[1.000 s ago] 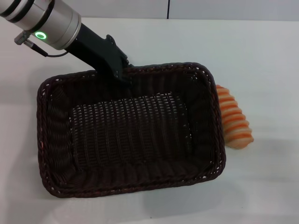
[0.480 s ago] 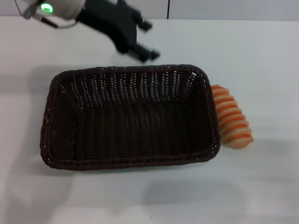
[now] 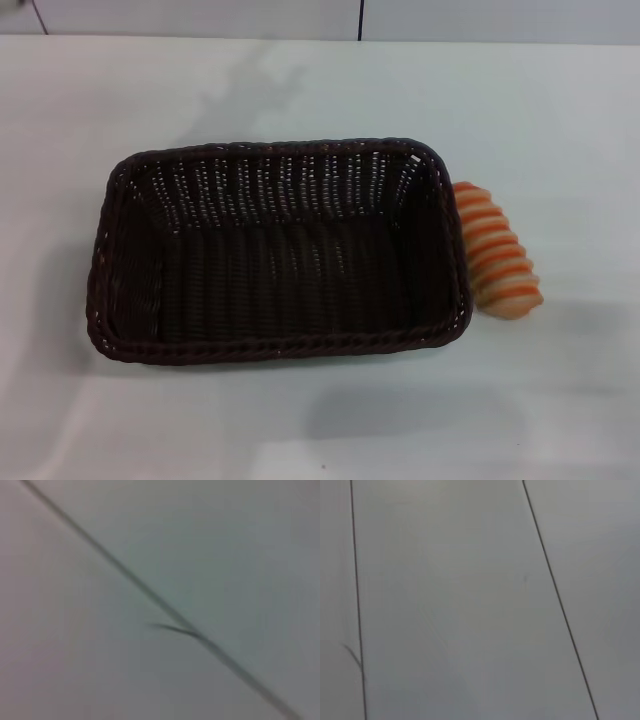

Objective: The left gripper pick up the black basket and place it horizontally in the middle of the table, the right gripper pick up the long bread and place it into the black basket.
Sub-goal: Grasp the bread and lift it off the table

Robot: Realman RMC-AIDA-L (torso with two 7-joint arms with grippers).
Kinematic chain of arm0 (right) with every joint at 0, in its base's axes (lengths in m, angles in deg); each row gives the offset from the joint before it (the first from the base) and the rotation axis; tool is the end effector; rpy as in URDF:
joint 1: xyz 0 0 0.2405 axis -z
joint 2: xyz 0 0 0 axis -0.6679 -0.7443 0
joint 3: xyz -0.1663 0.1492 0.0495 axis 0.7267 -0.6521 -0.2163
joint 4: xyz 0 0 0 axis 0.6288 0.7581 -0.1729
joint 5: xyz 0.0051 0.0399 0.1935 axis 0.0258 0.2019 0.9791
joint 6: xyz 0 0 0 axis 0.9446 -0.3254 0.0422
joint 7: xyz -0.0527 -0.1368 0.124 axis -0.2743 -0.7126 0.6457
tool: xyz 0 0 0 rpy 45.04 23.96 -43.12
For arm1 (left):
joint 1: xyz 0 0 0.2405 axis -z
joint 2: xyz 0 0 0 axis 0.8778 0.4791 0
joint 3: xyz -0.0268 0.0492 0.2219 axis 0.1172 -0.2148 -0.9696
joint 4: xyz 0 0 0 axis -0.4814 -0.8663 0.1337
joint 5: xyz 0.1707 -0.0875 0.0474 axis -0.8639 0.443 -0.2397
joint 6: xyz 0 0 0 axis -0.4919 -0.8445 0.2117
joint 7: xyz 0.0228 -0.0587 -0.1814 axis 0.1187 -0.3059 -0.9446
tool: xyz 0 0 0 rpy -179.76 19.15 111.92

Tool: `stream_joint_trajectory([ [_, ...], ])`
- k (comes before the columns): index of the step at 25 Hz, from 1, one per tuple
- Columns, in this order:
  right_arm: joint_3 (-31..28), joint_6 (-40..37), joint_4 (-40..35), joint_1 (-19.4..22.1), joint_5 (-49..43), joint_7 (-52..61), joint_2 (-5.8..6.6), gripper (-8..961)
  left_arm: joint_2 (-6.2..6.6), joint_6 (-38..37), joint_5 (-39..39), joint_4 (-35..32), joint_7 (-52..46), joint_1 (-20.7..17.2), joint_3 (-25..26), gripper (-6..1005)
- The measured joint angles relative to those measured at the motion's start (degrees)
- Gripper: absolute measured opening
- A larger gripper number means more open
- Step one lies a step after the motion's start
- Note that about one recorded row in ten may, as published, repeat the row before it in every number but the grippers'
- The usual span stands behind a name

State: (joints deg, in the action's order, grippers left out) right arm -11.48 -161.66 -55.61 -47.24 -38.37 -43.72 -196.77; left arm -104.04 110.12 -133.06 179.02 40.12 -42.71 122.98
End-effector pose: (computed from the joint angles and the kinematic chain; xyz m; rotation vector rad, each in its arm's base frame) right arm 0.2888 0.2316 0.0355 -1.3430 0.4621 1.0058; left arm -0.0752 0.4241 0.0679 -1.9053 0.2731 -0.1804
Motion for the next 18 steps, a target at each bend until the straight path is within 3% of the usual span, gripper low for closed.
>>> stream_joint_trajectory([
  [3, 1.5, 0.4, -0.2, -0.1, 0.0, 0.0, 0.00, 751, 0.01, -23.6, -0.4, -1.3, 2.3, -5.4, -9.5, 755],
  [4, 2.8, 1.5, -0.3, -0.5, 0.0, -0.2, 0.00, 751, 0.04, -38.6, -0.5, -4.9, 0.9, -6.9, -14.2, 756],
  [5, 2.8, 1.5, -0.3, -0.5, 0.0, -0.2, 0.00, 751, 0.04, -38.6, -0.5, -4.9, 0.9, -6.9, -14.2, 766],
  [9, 6.9, 6.0, -0.8, -2.5, -0.1, -0.6, 0.00, 751, -0.01, -62.7, -2.8, -16.7, -8.9, -7.3, -19.3, 788],
  [11, 7.6, 7.2, -0.8, -2.9, -0.1, -0.6, 0.00, 751, -0.10, -74.0, -7.9, -27.5, -22.4, -6.9, -20.4, 789],
  [18, 10.5, 15.2, 0.3, -5.7, -0.1, -0.7, -0.18, 751, -0.02, -81.5, -11.6, -48.7, -55.6, -4.3, -17.5, 790],
])
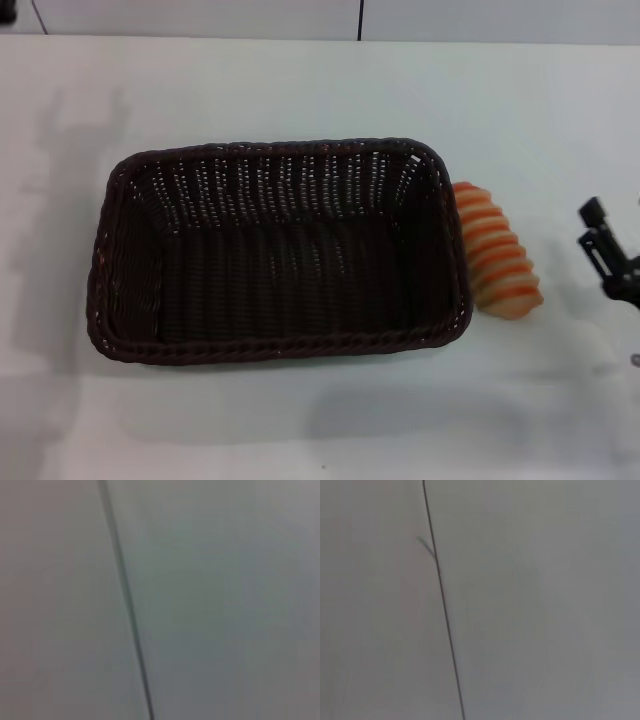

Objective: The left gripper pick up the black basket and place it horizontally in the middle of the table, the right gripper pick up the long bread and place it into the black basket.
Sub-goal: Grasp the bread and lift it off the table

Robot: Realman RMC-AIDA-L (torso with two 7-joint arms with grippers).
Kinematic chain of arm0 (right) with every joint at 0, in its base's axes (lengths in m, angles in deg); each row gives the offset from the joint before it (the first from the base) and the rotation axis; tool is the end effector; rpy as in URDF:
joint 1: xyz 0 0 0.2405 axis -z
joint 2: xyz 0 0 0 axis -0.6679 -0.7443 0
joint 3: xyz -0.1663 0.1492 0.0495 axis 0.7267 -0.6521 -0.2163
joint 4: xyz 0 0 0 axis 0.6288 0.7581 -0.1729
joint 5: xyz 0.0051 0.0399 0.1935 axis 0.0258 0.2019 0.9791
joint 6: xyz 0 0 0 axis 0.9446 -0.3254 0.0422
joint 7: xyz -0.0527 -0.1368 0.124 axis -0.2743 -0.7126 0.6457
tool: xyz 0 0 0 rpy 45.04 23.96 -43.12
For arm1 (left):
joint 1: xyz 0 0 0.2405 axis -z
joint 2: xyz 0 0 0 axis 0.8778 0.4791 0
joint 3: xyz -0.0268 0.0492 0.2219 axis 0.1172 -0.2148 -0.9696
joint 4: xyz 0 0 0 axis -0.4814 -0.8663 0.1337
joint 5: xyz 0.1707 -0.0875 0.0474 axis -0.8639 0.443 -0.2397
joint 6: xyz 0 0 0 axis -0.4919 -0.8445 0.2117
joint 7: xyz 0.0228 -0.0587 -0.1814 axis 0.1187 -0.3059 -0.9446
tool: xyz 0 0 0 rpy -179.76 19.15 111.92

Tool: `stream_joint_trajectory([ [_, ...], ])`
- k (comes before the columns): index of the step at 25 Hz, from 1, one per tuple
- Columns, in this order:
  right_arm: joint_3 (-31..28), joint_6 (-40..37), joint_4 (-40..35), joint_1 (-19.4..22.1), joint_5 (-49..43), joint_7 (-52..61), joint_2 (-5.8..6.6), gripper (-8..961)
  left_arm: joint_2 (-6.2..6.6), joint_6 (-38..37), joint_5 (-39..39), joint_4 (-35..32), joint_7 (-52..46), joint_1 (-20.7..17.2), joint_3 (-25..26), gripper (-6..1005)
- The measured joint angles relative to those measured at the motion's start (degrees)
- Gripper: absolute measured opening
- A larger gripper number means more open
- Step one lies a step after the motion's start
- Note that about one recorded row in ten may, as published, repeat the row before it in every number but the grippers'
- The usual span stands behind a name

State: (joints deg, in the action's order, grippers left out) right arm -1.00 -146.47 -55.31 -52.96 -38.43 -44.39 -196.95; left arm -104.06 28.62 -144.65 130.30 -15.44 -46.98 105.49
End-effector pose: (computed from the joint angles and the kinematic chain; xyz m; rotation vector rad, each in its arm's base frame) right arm 0.2805 0.2592 -0.0338 -1.6689 0.6018 0.9070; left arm -0.2348 0.3806 0.0840 -1.2796 -0.2111 -0.6102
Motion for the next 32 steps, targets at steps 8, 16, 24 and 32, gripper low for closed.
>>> stream_joint_trajectory([
  [8, 2.4, 8.5, 1.7, -3.9, 0.0, -0.1, 0.06, 751, -0.12, -0.8, 0.2, -12.3, -10.6, 2.8, 2.2, 789],
  [16, 3.1, 19.4, 2.7, -8.8, 0.0, -0.1, -0.15, 751, -0.08, -0.8, 0.2, -14.8, -12.0, 3.8, 2.7, 788],
  [24, 3.8, 24.1, 4.1, -10.6, 0.0, 0.4, 0.08, 751, -0.11, -0.6, 0.1, -17.4, -12.6, 5.8, 2.7, 787],
  [32, 2.9, 26.1, 5.2, -10.3, 0.4, 0.6, 0.18, 698, 0.00, -0.6, 0.2, -17.8, -12.6, 6.0, 2.7, 785],
])
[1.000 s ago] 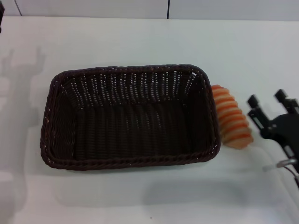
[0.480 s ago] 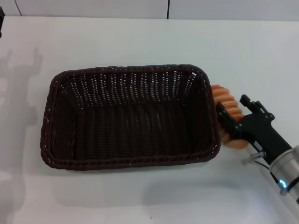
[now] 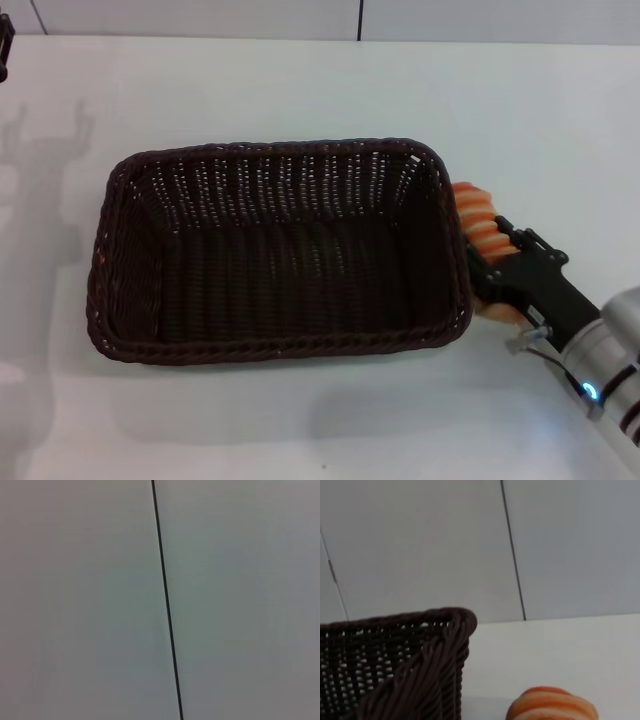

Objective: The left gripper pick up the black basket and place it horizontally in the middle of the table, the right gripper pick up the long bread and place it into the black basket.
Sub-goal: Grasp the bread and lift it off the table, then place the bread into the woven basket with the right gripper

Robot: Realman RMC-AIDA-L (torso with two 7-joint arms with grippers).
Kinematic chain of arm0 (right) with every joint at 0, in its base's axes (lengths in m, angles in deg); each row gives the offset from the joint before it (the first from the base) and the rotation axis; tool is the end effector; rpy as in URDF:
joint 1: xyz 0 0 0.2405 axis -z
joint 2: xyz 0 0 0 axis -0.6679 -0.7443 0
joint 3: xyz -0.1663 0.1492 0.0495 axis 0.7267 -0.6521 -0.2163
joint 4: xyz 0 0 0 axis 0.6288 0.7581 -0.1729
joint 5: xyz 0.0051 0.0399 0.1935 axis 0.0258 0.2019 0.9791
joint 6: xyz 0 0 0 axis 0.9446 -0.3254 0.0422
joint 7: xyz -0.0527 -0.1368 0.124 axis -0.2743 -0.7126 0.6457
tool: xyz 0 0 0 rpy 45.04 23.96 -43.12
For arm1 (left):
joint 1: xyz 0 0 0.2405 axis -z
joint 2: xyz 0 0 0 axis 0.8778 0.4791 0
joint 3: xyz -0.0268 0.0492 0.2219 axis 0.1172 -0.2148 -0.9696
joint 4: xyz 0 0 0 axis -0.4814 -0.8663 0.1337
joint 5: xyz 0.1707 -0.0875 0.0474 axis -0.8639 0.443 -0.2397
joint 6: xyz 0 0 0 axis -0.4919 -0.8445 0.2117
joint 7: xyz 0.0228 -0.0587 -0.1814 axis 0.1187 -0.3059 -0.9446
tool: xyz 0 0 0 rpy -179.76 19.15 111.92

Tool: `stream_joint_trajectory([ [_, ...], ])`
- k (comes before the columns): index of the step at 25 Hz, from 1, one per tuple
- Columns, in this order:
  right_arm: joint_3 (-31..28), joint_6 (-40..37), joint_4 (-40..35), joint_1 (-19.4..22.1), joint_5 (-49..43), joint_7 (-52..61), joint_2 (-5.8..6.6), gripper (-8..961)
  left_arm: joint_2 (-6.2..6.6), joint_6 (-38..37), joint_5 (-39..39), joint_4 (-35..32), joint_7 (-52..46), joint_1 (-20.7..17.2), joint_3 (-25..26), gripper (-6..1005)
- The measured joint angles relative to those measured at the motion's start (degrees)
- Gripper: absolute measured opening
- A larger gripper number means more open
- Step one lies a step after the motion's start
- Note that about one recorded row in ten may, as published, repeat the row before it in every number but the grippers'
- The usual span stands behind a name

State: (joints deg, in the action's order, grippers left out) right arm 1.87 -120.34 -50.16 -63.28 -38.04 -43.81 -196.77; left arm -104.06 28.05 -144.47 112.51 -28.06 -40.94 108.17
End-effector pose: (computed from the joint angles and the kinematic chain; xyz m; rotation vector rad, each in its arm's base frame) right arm 0.2724 0.2969 -0.1105 -1.9566 0.8179 0.6873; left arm -0.2919 0.3837 0.0715 -1.3094 -0.3963 -0.5695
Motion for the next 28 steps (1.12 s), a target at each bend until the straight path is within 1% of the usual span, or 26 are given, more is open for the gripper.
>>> stream_joint_trajectory([
  [1, -0.3, -1.9, -0.2, 0.8, 0.1, 0.0, -0.01, 671, 0.00, 0.0, 0.0, 0.0, 0.0, 0.0, 0.0, 785],
  [2, -0.3, -1.9, -0.2, 0.8, 0.1, 0.0, -0.01, 645, 0.00, 0.0, 0.0, 0.0, 0.0, 0.0, 0.0, 785],
  [3, -1.1, -5.1, -0.3, 2.1, 0.2, 0.0, 0.00, 618, 0.01, 0.0, 0.0, -0.1, 0.0, 0.0, 0.0, 785],
  [5, -2.2, -9.9, -0.3, 3.8, 0.3, 0.0, 0.03, 597, 0.01, 0.0, 0.0, -0.6, 0.0, 0.2, 0.0, 785],
  [7, -3.2, -17.2, -0.3, 6.2, 0.3, 0.0, 0.03, 576, 0.02, 0.1, 0.0, -0.8, 0.0, 0.2, 0.0, 784],
  [10, -4.5, -30.7, -0.3, 10.0, 0.0, 0.0, -0.10, 546, 0.05, 0.1, 0.1, -1.1, 0.0, 0.3, 0.1, 784],
  [13, -3.6, -41.4, -0.5, 11.3, -2.7, -0.5, -0.15, 520, 0.06, 0.1, 0.1, -1.5, 0.0, 0.5, 0.1, 785],
  [14, -3.1, -45.4, -0.6, 10.8, -6.1, -0.7, -0.06, 511, 0.06, 0.1, 0.1, -1.6, 0.0, 0.6, 0.2, 785],
  [15, -3.1, -45.4, -0.6, 10.8, -6.1, -0.7, -0.06, 501, 0.04, 0.1, 0.2, -1.8, 0.0, 0.6, 0.4, 785],
  [18, -2.7, -45.5, -0.5, 8.4, -9.2, -0.7, -0.12, 471, -0.02, 0.1, 0.3, -2.2, -0.3, 0.7, 0.7, 785],
  [19, -1.9, -41.1, -0.4, 5.6, -10.9, -0.7, -0.21, 461, -0.02, 0.2, 0.3, -2.2, -0.6, 0.7, 0.8, 785],
  [20, -1.9, -41.1, -0.4, 5.6, -10.9, -0.7, -0.21, 456, -0.01, 0.2, 0.3, -2.3, -1.0, 0.7, 0.8, 786],
  [24, -0.1, -29.3, 0.7, -2.5, -17.4, 1.0, -0.02, 434, 0.05, 0.2, 0.3, -3.0, -2.8, 0.8, 0.8, 786],
  [25, -0.1, -29.3, 0.7, -2.5, -17.4, 1.0, -0.02, 428, 0.05, 0.2, 0.3, -3.0, -2.9, 0.9, 0.8, 786],
  [28, 0.0, -26.0, 2.3, -4.2, -18.4, 1.6, -0.04, 412, 0.05, 0.2, 0.3, -3.2, -2.9, 1.1, 0.8, 787],
])
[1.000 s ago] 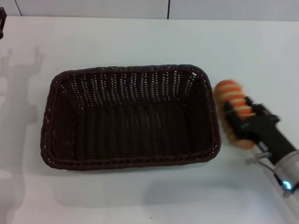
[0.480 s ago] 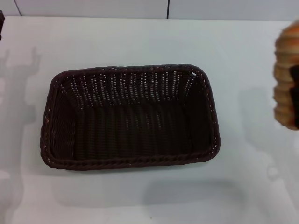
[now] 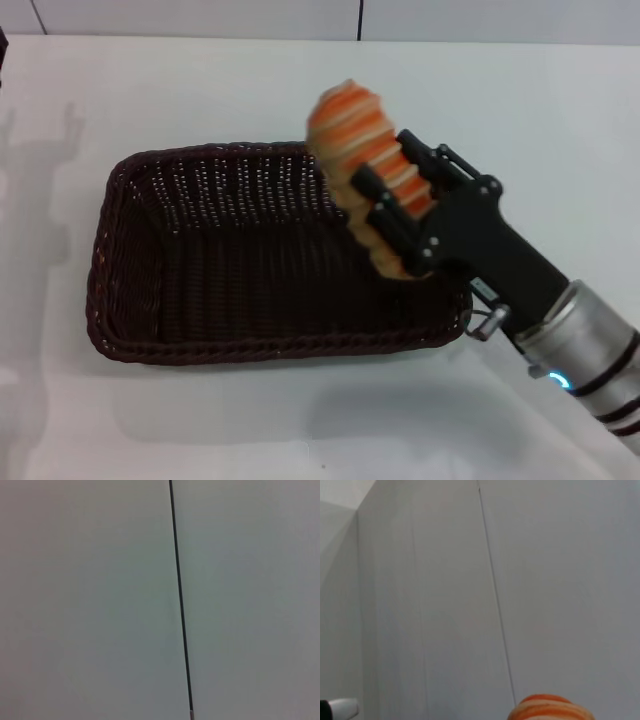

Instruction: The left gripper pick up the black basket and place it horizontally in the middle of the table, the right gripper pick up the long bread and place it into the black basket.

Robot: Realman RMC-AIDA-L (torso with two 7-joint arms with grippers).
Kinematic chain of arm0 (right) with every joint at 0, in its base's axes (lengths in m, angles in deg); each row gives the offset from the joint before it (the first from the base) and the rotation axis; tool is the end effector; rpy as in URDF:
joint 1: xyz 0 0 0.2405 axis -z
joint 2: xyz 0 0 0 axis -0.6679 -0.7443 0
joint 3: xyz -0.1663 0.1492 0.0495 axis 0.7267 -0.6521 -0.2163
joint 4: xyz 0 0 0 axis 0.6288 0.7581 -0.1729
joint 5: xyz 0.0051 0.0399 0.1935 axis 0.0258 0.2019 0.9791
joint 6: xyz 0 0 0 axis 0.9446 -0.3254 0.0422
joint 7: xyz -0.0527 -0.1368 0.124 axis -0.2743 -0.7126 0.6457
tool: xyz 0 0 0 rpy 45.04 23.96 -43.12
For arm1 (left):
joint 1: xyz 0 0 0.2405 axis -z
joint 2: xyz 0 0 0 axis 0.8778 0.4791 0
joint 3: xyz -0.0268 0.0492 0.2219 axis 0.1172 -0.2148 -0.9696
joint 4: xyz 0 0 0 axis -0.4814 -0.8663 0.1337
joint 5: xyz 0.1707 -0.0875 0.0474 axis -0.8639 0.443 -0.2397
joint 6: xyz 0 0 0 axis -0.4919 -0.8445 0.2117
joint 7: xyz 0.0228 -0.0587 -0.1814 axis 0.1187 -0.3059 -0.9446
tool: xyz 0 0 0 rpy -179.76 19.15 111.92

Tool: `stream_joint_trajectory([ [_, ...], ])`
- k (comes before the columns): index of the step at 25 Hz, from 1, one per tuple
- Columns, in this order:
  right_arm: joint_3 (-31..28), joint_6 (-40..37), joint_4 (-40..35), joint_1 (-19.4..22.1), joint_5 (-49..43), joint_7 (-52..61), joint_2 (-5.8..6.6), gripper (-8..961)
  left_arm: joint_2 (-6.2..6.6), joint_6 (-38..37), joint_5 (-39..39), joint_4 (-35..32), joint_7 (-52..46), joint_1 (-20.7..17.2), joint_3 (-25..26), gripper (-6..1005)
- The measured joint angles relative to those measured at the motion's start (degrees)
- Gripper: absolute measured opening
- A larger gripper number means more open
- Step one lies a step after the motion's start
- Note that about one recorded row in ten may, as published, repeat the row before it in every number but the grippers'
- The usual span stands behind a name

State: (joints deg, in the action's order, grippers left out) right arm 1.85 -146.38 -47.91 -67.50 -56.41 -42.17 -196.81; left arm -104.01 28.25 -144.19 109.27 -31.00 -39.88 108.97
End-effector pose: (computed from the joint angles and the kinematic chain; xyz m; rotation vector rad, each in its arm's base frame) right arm 0.1493 0.2706 -0.0892 -2.1132 0.3449 1.2880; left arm -0.3041 0.3828 0.0715 -1.3009 -0.4465 -0.5666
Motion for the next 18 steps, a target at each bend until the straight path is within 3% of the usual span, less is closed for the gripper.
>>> stream_joint_trajectory([
  [5, -0.3, 1.8, 0.7, -0.6, -0.1, 0.0, 0.00, 505, -0.02, 0.0, 0.0, -0.5, -0.1, 0.2, 0.0, 788],
  [12, -4.1, 0.5, 0.4, 1.5, 0.5, 0.2, 0.17, 746, -0.04, 0.0, -0.1, -1.0, -0.2, 0.2, 0.1, 789],
  [15, -12.2, -3.4, -0.6, 6.8, 1.0, -0.2, 0.21, 780, -0.04, 0.0, -0.1, -1.5, -0.2, 0.1, 0.6, 789],
  [16, -19.8, -6.6, -1.8, 11.4, 1.3, -0.5, 0.23, 792, -0.04, 0.0, -0.1, -1.7, -0.2, 0.1, 0.9, 789],
  [17, -23.0, -7.9, -2.0, 13.4, 1.3, -0.5, 0.21, 792, -0.04, 0.0, -0.1, -1.9, -0.2, 0.0, 1.2, 789],
  [18, -23.0, -7.9, -2.0, 13.4, 1.3, -0.5, 0.21, 792, -0.02, 0.0, -0.1, -2.6, -0.2, -0.1, 1.6, 789],
])
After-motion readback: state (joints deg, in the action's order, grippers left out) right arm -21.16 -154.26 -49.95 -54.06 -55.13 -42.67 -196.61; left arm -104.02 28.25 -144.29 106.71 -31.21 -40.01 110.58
